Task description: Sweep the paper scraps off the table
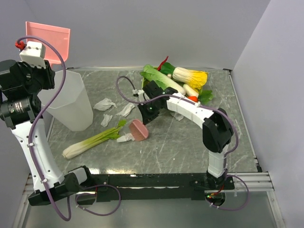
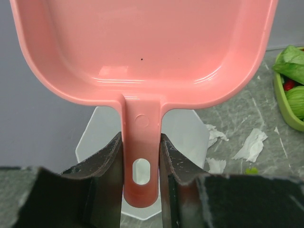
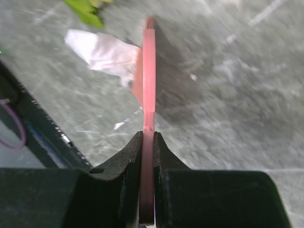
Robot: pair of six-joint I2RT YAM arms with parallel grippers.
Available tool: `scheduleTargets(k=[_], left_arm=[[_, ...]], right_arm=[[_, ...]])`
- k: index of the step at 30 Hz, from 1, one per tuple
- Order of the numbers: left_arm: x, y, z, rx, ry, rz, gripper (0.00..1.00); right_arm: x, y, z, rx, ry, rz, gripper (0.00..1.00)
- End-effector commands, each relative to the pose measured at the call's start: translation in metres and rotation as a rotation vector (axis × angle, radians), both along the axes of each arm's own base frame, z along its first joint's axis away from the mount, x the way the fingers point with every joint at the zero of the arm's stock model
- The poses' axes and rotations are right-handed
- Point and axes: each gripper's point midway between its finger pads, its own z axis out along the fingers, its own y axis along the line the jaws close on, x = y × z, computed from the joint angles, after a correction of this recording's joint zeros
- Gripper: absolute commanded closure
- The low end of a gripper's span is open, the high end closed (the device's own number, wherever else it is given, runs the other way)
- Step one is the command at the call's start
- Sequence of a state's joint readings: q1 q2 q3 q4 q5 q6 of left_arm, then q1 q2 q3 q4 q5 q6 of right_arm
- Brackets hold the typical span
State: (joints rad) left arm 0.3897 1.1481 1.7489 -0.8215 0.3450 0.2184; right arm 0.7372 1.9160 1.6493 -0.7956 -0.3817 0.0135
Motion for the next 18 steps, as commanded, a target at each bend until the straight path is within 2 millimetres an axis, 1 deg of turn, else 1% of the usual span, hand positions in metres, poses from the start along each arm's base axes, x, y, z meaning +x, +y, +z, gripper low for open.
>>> scheduleTargets(k=[1,2,4,5,7,8,9,10,11,12,13,14,15,16,17,18], left_arm=[[0.015,-0.014,0.014,-0.034,-0.077,-0.071,0.99],[0.017,-0.015,0.013,-0.036,-0.077,-0.079,0.99],[0.022,-0.019,0.009,-0.044,-0.07,-0.099,0.99],[0.024,-0.019,0.008,-0.045,-0.068,-0.101,0.99],[0.029,-0.02,0.005,-0.041,-0.065,-0.109,0.99],[0.031,-0.02,0.004,-0.043,-0.062,-0.112,0.99],[0.032,-0.021,0.006,-0.04,-0.067,-0.116,0.99],[0.034,-0.021,0.005,-0.037,-0.063,-0.122,0.99],[0.034,-0.021,0.007,-0.034,-0.067,-0.123,0.99],[0.035,-0.021,0.008,-0.031,-0.068,-0.126,0.99],[0.035,-0.024,0.007,-0.025,-0.065,-0.143,0.99],[0.034,-0.024,0.008,-0.021,-0.064,-0.146,0.99],[0.035,-0.024,0.006,-0.021,-0.06,-0.144,0.99],[0.035,-0.023,0.006,-0.017,-0.061,-0.14,0.99],[0.035,-0.022,0.003,-0.019,-0.051,-0.137,0.99],[0.034,-0.023,0.002,-0.016,-0.05,-0.138,0.99]], right_arm=[[0.007,-0.038,0.013,-0.079,-0.136,-0.054,1.0],[0.002,-0.05,0.015,-0.098,-0.142,-0.059,1.0],[0.0,-0.066,0.017,-0.133,-0.173,-0.054,1.0],[-0.004,-0.08,0.02,-0.149,-0.183,-0.065,1.0],[-0.009,-0.102,0.02,-0.193,-0.194,-0.069,1.0],[-0.013,-0.116,0.024,-0.201,-0.208,-0.08,1.0],[-0.016,-0.123,0.027,-0.208,-0.221,-0.068,1.0],[-0.021,-0.121,0.034,-0.184,-0.249,0.022,1.0],[-0.025,-0.117,0.057,-0.122,-0.302,0.087,1.0],[-0.03,-0.109,0.069,-0.078,-0.349,0.199,1.0],[-0.033,-0.102,0.085,-0.027,-0.384,0.236,1.0],[-0.03,-0.092,0.106,0.021,-0.431,0.257,1.0],[-0.029,-0.084,0.117,0.061,-0.446,0.282,1.0],[-0.027,-0.074,0.122,0.088,-0.45,0.308,1.0],[-0.022,-0.063,0.139,0.134,-0.483,0.329,1.0],[-0.018,-0.057,0.145,0.146,-0.506,0.347,1.0]])
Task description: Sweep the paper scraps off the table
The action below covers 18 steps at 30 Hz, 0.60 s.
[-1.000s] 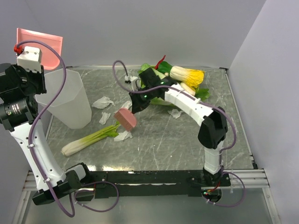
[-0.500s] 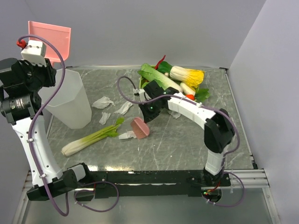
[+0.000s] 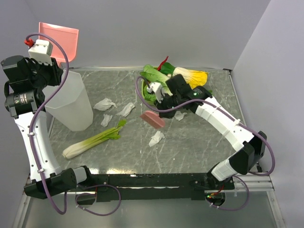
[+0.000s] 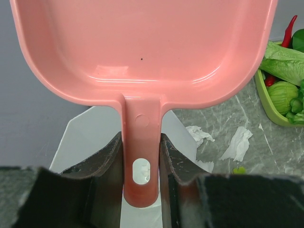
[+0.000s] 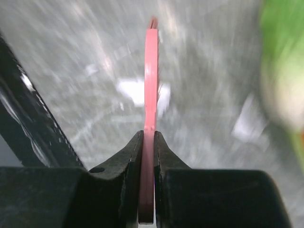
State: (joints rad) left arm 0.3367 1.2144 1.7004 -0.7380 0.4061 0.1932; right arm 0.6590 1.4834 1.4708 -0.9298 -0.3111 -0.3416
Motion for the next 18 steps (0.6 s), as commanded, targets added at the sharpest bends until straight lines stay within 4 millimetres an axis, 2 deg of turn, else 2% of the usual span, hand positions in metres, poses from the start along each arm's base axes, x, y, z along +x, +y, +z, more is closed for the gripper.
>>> scheduleTargets(k=[1,2,5,9,10,11,13,14,15,18], left_arm=[[-0.001,-0.006,0.022,0.034,-0.075,-0.033,0.99],[-0.003,-0.008,0.018,0.03,-0.061,-0.042,0.99],[-0.007,-0.012,0.016,0.035,-0.061,-0.065,0.99],[-0.013,-0.022,0.018,0.004,-0.069,-0.101,0.99],[-0.014,-0.024,0.018,0.0,-0.069,-0.109,0.99],[-0.015,-0.027,0.018,-0.002,-0.07,-0.12,0.99],[-0.018,-0.029,0.019,-0.007,-0.075,-0.125,0.99],[-0.019,-0.029,0.02,-0.008,-0.076,-0.124,0.99],[-0.02,-0.031,0.02,-0.009,-0.079,-0.135,0.99],[-0.023,-0.039,0.02,-0.023,-0.079,-0.174,0.99]], right_arm=[[0.016,0.048,0.055,0.153,-0.156,0.226,1.0],[0.023,0.056,0.066,0.172,-0.19,0.253,1.0],[0.047,0.076,0.063,0.177,-0.322,0.367,1.0],[0.067,0.104,0.063,0.212,-0.581,0.58,1.0],[0.069,0.11,0.056,0.209,-0.613,0.609,1.0],[0.078,0.121,0.064,0.227,-0.691,0.623,1.0],[0.087,0.135,0.055,0.212,-0.755,0.679,1.0],[0.093,0.146,0.061,0.215,-0.836,0.705,1.0],[0.099,0.153,0.05,0.197,-0.849,0.719,1.0],[0.112,0.169,0.032,0.147,-0.951,0.783,1.0]])
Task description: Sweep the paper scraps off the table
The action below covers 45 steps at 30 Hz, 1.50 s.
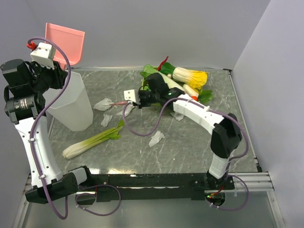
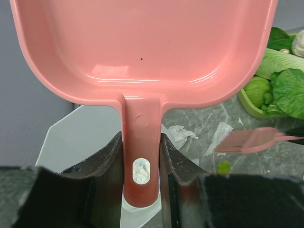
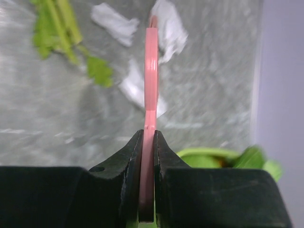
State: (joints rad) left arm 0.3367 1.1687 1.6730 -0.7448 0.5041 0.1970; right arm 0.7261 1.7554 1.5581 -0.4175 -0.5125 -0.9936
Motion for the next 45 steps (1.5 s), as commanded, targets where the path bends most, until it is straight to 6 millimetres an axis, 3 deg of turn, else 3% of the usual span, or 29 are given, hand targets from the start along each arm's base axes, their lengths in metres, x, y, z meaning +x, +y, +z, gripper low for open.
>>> scheduleTargets(k=[1,6,10,12,13,14,16,17,19,20,21,23,24,25,28,30,31,33,34,35,36,40,41,45], left_arm=[[-0.011,-0.019,0.017,-0.013,-0.058,-0.087,0.99],[-0.016,-0.026,0.016,-0.017,-0.057,-0.121,0.99],[-0.022,-0.043,0.023,-0.023,-0.078,-0.214,0.99],[-0.023,-0.046,0.026,-0.041,-0.084,-0.229,0.99],[-0.022,-0.047,0.026,-0.046,-0.082,-0.234,0.99],[-0.021,-0.048,0.024,-0.052,-0.075,-0.24,0.99],[-0.019,-0.048,0.022,-0.054,-0.069,-0.243,0.99],[-0.017,-0.047,0.021,-0.053,-0.065,-0.245,0.99],[-0.015,-0.05,0.018,-0.054,-0.058,-0.259,0.99],[-0.013,-0.051,0.017,-0.054,-0.053,-0.267,0.99],[-0.013,-0.052,0.016,-0.053,-0.049,-0.271,0.99],[-0.011,-0.054,0.015,-0.043,-0.046,-0.282,0.99],[-0.01,-0.057,0.014,-0.039,-0.04,-0.291,0.99],[-0.009,-0.058,0.011,-0.024,-0.034,-0.296,0.99],[-0.005,-0.067,-0.002,0.022,0.0,-0.325,0.99],[-0.004,-0.079,-0.015,0.059,0.039,-0.363,0.99],[-0.008,-0.085,-0.029,0.106,0.076,-0.401,0.99],[-0.017,-0.106,-0.049,0.165,0.129,-0.487,0.99],[-0.022,-0.107,-0.063,0.214,0.17,-0.502,0.99],[-0.025,-0.105,-0.071,0.235,0.194,-0.508,0.99],[-0.032,-0.118,-0.084,0.258,0.223,-0.565,0.99],[-0.058,-0.12,-0.119,0.398,0.315,-0.67,0.99],[-0.067,-0.119,-0.128,0.417,0.354,-0.686,0.99],[-0.097,-0.117,-0.169,0.519,0.487,-0.802,0.99]], right_arm=[[0.028,0.04,0.011,0.044,-0.343,0.144,1.0],[0.035,0.034,-0.041,-0.109,-0.417,0.213,1.0],[0.013,0.008,-0.087,-0.24,-0.36,0.289,1.0],[0.001,-0.005,-0.089,-0.283,-0.359,0.323,1.0],[-0.015,-0.021,-0.104,-0.342,-0.299,0.351,1.0],[-0.021,-0.033,-0.107,-0.38,-0.289,0.365,1.0],[-0.04,-0.058,-0.103,-0.417,-0.265,0.373,1.0],[-0.057,-0.078,-0.094,-0.443,-0.247,0.391,1.0],[-0.082,-0.113,-0.103,-0.495,-0.195,0.417,1.0],[-0.102,-0.135,-0.091,-0.513,-0.177,0.425,1.0],[-0.118,-0.154,-0.098,-0.548,-0.136,0.436,1.0],[-0.134,-0.183,-0.082,-0.556,-0.136,0.407,1.0],[-0.15,-0.2,-0.084,-0.576,-0.082,0.407,1.0],[-0.151,-0.208,-0.077,-0.556,-0.062,0.343,1.0],[-0.142,-0.205,-0.042,-0.417,-0.083,0.148,1.0],[-0.12,-0.199,-0.021,-0.345,-0.138,0.017,1.0],[-0.111,-0.206,-0.019,-0.342,-0.117,-0.094,1.0],[-0.09,-0.209,-0.02,-0.33,-0.15,-0.214,1.0],[-0.081,-0.22,-0.023,-0.353,-0.149,-0.311,1.0],[-0.078,-0.225,-0.033,-0.367,-0.141,-0.343,1.0],[-0.076,-0.23,-0.036,-0.372,-0.139,-0.378,1.0],[-0.059,-0.247,-0.05,-0.401,-0.229,-0.499,1.0],[-0.06,-0.255,-0.063,-0.44,-0.226,-0.516,1.0],[-0.065,-0.261,-0.081,-0.455,-0.16,-0.565,1.0]])
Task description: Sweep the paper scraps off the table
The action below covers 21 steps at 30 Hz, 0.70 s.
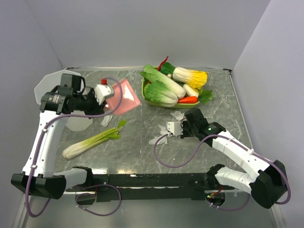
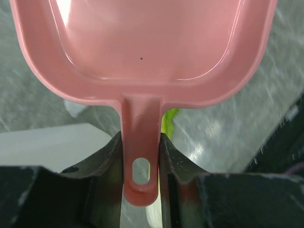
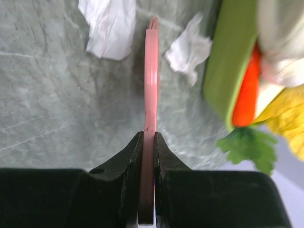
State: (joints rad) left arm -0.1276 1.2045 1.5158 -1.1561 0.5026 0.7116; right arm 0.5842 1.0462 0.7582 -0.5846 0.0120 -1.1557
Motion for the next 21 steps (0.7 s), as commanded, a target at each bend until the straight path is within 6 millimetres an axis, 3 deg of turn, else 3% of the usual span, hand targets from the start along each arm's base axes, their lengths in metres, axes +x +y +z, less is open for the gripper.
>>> scheduleTargets(k=[1,6,9,12,16,21], left_arm=[[-0.044,0.011,-0.035,0.184,0.081,-0.158,0.99],[-0.066,0.011,-0.082,0.284,0.221,-0.212,0.99],[-0.079,0.01,-0.11,0.344,0.309,-0.237,0.99],[-0.086,0.011,-0.138,0.416,0.361,-0.246,0.99],[-0.078,0.005,-0.165,0.467,0.325,-0.241,0.99],[-0.081,-0.011,-0.194,0.512,0.341,-0.247,0.96]], right_arm=[[0.014,-0.005,0.009,0.06,-0.053,-0.14,1.0],[-0.021,0.005,0.002,0.136,0.15,-0.157,1.0],[-0.03,0.01,0.012,0.182,0.189,-0.166,1.0],[-0.01,0.006,0.033,0.208,0.064,-0.218,1.0],[0.023,-0.007,0.055,0.176,-0.091,-0.321,1.0],[0.047,-0.016,0.062,0.168,-0.229,-0.397,1.0]])
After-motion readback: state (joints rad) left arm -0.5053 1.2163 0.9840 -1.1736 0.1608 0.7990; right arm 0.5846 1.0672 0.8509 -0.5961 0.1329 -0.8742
